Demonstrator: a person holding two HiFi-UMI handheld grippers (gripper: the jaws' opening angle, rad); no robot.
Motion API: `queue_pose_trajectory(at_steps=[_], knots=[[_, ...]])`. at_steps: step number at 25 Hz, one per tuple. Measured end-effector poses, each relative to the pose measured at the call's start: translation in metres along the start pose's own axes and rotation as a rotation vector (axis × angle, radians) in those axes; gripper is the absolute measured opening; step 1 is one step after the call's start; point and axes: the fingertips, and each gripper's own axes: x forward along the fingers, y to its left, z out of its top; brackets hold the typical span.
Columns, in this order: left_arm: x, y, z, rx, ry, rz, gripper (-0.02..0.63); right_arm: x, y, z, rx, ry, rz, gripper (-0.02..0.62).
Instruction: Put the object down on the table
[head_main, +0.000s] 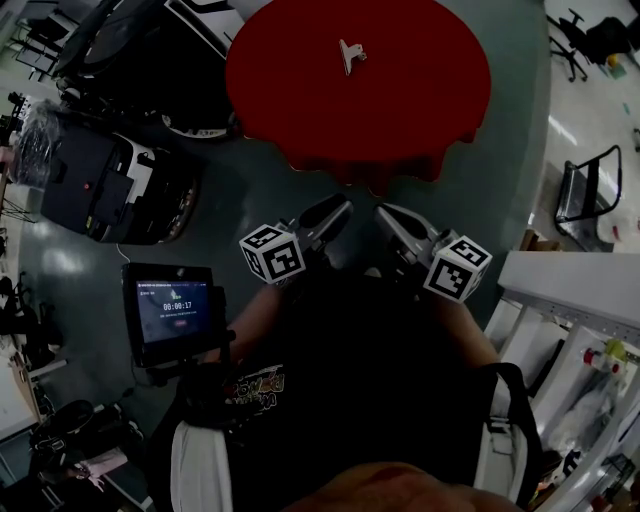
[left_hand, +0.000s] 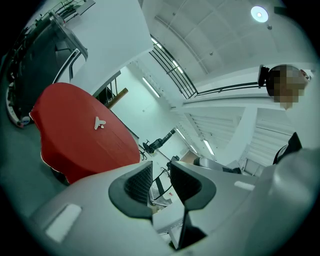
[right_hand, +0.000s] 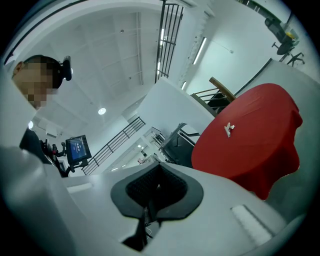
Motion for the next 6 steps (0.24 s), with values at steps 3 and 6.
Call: queue_pose_trajectory(at_steps=[3, 6], knots=[[0.0, 0.0008, -0.0005, -0.002, 0.0, 0.0, 0.121, -0.0006, -0.0005, -0.0002, -0.002, 0.001, -0.006, 0.003], [0.0018, 0.0, -0.0001, 0.003, 0.003, -0.001, 0.121, -0.0012, -0.001, 0.0015, -0.003, -0.002, -0.008, 0.003]])
